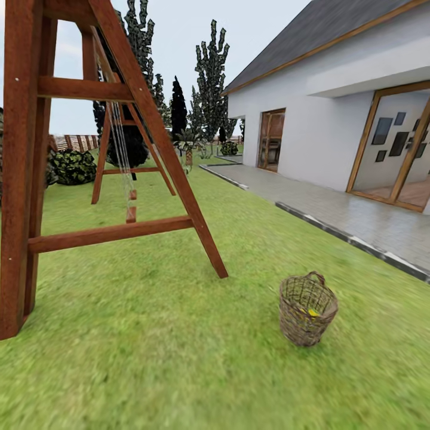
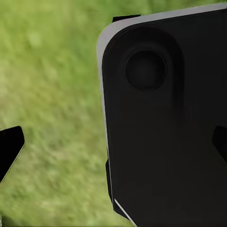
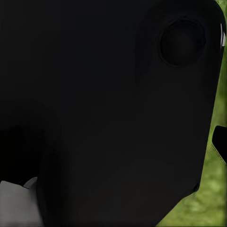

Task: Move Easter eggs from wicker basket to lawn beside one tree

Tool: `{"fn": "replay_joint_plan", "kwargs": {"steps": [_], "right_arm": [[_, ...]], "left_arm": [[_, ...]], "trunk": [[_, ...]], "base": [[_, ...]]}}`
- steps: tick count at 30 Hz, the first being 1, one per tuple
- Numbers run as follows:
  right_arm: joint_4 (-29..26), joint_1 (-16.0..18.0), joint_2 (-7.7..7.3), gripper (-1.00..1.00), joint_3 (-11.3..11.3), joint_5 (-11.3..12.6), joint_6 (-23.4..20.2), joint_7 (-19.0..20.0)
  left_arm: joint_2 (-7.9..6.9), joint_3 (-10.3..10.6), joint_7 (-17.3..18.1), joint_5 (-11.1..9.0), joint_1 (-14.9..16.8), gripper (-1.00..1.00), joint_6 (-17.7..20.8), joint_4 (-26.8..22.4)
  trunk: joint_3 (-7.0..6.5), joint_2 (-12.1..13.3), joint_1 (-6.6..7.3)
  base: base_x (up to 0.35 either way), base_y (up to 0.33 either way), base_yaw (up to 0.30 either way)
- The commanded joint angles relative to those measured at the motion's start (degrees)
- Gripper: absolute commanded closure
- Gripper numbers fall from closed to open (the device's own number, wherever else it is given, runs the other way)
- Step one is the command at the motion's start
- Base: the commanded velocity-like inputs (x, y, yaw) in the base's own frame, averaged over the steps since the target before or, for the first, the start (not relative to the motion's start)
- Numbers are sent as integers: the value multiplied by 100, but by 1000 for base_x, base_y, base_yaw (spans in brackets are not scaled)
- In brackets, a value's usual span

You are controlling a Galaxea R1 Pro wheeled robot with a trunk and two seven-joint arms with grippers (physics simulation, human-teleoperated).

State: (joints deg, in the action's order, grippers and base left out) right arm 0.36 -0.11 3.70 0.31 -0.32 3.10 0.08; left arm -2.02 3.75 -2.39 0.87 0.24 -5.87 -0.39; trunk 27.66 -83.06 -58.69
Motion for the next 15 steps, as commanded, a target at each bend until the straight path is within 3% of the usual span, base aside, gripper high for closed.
{"fn": "replay_joint_plan", "kwargs": {"steps": [1, 10, 15], "right_arm": [[5, 1, 2, -100, 4, -3, 24, 1], [4, 3, -1, -100, 4, -8, 24, 1], [0, 3, 2, -100, -7, -24, 24, 1]], "left_arm": [[0, 38, -24, 10, 3, -100, -19, 4], [0, 38, -24, 10, 3, -100, -18, 4], [0, 38, -24, 10, 3, -100, -18, 4]], "trunk": [[4, -2, -3], [4, -2, -3], [-1, -2, -3]], "base": [[322, -1, 0], [322, 0, -2], [322, 0, -165]]}}
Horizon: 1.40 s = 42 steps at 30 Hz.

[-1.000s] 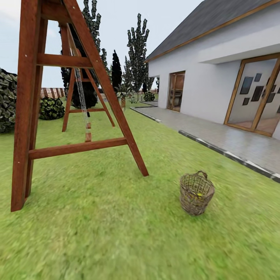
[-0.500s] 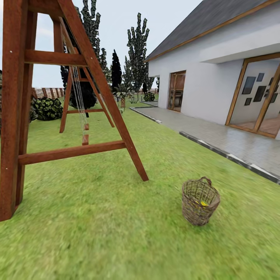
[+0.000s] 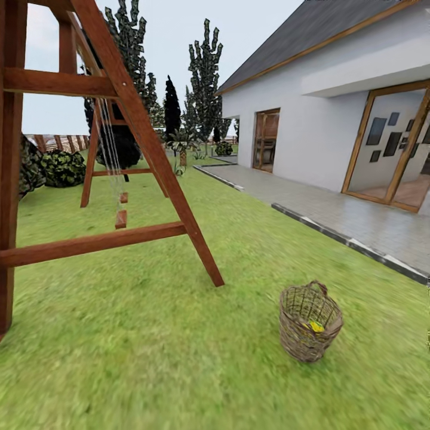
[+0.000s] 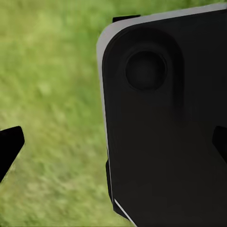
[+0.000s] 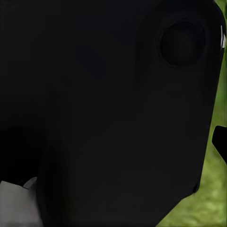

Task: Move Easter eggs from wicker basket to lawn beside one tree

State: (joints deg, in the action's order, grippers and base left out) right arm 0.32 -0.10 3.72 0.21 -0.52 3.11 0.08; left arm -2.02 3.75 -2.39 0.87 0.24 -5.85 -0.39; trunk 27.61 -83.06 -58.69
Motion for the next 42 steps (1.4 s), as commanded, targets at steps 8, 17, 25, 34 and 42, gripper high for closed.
{"fn": "replay_joint_plan", "kwargs": {"steps": [8, 17, 25, 34, 42], "right_arm": [[3, 1, -1, -100, -9, -10, 23, 1], [3, 1, -2, -100, -4, -10, 22, 1], [11, 1, -3, -100, 4, -10, 23, 1], [12, 1, -3, -100, 6, -10, 23, 1], [12, 1, -3, -100, 6, -10, 23, 1]], "left_arm": [[0, 38, -24, 10, 2, -100, -20, 4], [0, 38, -24, 10, 2, -100, -21, 4], [0, 38, -24, 10, 2, -100, -22, 4], [0, 38, -24, 10, 2, -100, -22, 4], [0, 38, -24, 10, 2, -100, -22, 4]], "trunk": [[-13, -2, -3], [-36, -2, -3], [-56, -2, -3], [-79, -2, -3], [-100, -2, -3]], "base": [[322, 9, -253], [321, 114, -268], [278, 212, -268], [219, 263, -268], [125, 300, -268]]}}
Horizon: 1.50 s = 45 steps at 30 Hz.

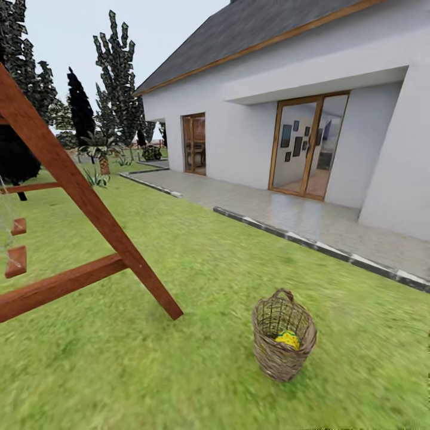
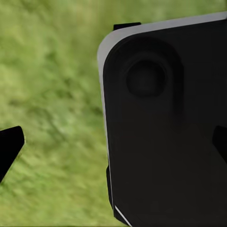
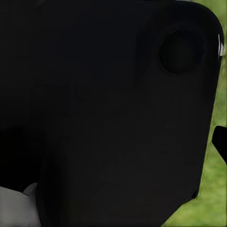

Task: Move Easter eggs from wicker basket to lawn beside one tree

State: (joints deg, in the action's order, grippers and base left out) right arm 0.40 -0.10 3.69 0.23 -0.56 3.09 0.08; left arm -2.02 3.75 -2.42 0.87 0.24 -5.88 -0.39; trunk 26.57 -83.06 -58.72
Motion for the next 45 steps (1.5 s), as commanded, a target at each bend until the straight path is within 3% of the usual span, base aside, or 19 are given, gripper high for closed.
{"fn": "replay_joint_plan", "kwargs": {"steps": [1, 11, 29, 45], "right_arm": [[4, 2, 0, -100, 4, -5, 25, 1], [-1, 2, 0, -100, 4, -5, 23, 1], [-5, 1, 0, -100, -5, -5, 23, 1], [-4, 2, -8, -100, 22, 27, 17, 1]], "left_arm": [[0, 38, -22, 10, 2, -100, -19, 4], [0, 38, -22, 10, 2, -100, -19, 4], [0, 38, -22, 7, 2, -100, -19, 4], [0, 38, -22, 10, 2, -100, -19, 4]], "trunk": [[2, -2, -1], [-24, -2, -1], [-69, -2, -1], [-75, -2, -1]], "base": [[93, 310, -268], [36, 279, -268], [1, 34, -257], [0, 128, -26]]}}
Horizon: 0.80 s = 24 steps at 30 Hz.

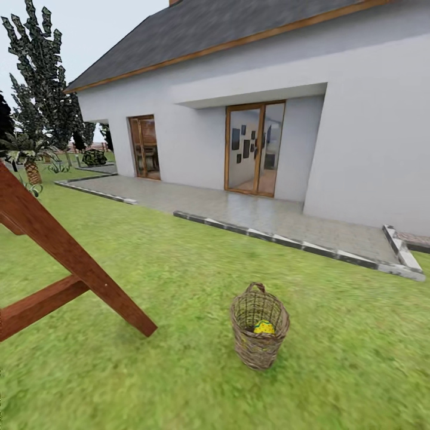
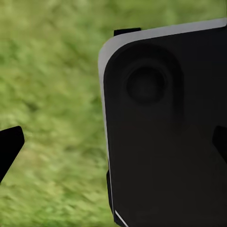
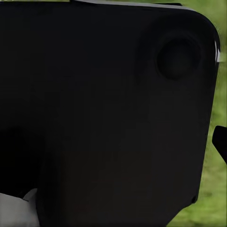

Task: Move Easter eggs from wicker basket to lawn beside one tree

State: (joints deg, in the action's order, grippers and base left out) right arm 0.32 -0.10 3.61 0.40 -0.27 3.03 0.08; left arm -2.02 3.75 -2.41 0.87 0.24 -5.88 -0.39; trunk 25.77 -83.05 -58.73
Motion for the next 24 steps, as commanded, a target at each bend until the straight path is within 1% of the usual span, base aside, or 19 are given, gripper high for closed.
{"fn": "replay_joint_plan", "kwargs": {"steps": [1, 7, 11, 18, 20, 24], "right_arm": [[5, 1, -1, -100, 8, -1, 24, 1], [9, 1, 7, -100, -2, 0, 26, 1], [5, 0, 6, -100, 2, 0, 30, 1], [6, 1, 15, -100, 1, 0, 31, 1], [1, 1, 16, -100, 3, 0, 31, 1], [-4, 1, 17, -100, -3, 0, 31, 1]], "left_arm": [[0, 38, -23, 10, 2, -100, -19, 4], [0, 38, -23, 10, 2, -100, -19, 4], [0, 38, -23, 10, 2, -100, -19, 4], [0, 14, -23, -26, 2, -100, -29, 4], [0, -12, -27, -46, 2, -100, -72, 4], [0, -40, -31, -63, 2, -100, -398, 4]], "trunk": [[4, -3, 0], [4, -3, 0], [4, -3, 0], [4, -3, 0], [4, -3, 0], [4, -3, 0]], "base": [[0, 162, -1], [0, 204, -6], [0, 208, -139], [0, 53, -64], [0, 9, -11], [0, 3, -4]]}}
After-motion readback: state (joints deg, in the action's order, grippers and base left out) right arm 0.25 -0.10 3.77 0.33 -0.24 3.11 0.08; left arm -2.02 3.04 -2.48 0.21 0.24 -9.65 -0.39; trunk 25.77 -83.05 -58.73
